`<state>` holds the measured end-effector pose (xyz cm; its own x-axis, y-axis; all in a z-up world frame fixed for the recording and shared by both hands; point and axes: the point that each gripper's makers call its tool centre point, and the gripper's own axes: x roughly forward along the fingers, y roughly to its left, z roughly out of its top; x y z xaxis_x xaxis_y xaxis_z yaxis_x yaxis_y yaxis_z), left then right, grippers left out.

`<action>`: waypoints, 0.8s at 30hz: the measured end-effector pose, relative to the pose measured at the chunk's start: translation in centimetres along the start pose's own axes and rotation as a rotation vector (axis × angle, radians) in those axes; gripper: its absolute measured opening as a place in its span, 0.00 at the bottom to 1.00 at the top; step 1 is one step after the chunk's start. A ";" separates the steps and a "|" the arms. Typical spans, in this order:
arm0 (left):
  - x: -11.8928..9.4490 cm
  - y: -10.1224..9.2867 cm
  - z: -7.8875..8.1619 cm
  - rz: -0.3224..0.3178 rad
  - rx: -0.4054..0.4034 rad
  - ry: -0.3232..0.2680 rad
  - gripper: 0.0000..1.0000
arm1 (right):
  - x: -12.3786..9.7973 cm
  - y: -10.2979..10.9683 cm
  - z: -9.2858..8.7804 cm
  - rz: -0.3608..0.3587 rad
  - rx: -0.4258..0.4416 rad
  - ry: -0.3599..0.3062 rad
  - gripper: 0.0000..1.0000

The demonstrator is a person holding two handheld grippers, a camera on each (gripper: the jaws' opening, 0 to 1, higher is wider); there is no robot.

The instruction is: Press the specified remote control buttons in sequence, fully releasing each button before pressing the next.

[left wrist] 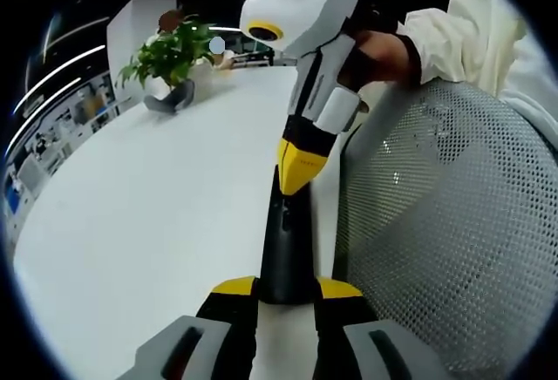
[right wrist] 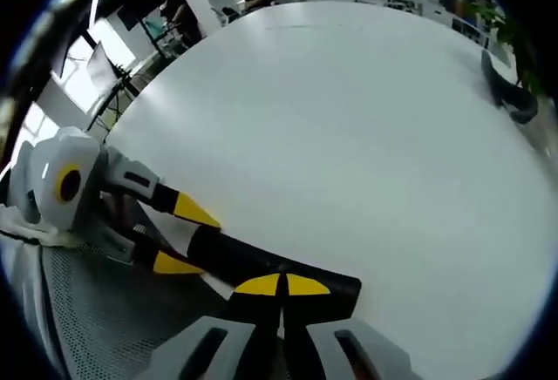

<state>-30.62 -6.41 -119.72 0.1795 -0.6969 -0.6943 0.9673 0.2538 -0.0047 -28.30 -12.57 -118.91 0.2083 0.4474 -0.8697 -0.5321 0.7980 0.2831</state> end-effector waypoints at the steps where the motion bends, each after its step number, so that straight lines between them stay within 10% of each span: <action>1: 0.0 0.0 0.0 0.000 0.000 0.000 0.24 | 0.0 0.0 0.0 0.008 0.012 -0.002 0.00; 17: -0.1 0.1 0.0 0.000 0.000 -0.001 0.24 | -0.1 0.1 0.1 0.036 0.097 -0.003 0.00; 21: -0.1 0.1 0.0 0.000 0.000 -0.003 0.24 | -0.7 -0.9 -0.8 -0.053 0.071 0.074 0.00; 24: -0.1 0.1 0.0 -0.001 0.000 -0.003 0.24 | -0.9 0.6 -1.3 0.038 0.156 0.117 0.00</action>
<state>-30.56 -6.35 -119.64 0.1795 -0.6991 -0.6921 0.9674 0.2531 -0.0048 -29.86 -13.04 -118.54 0.0883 0.4357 -0.8958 -0.4026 0.8382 0.3679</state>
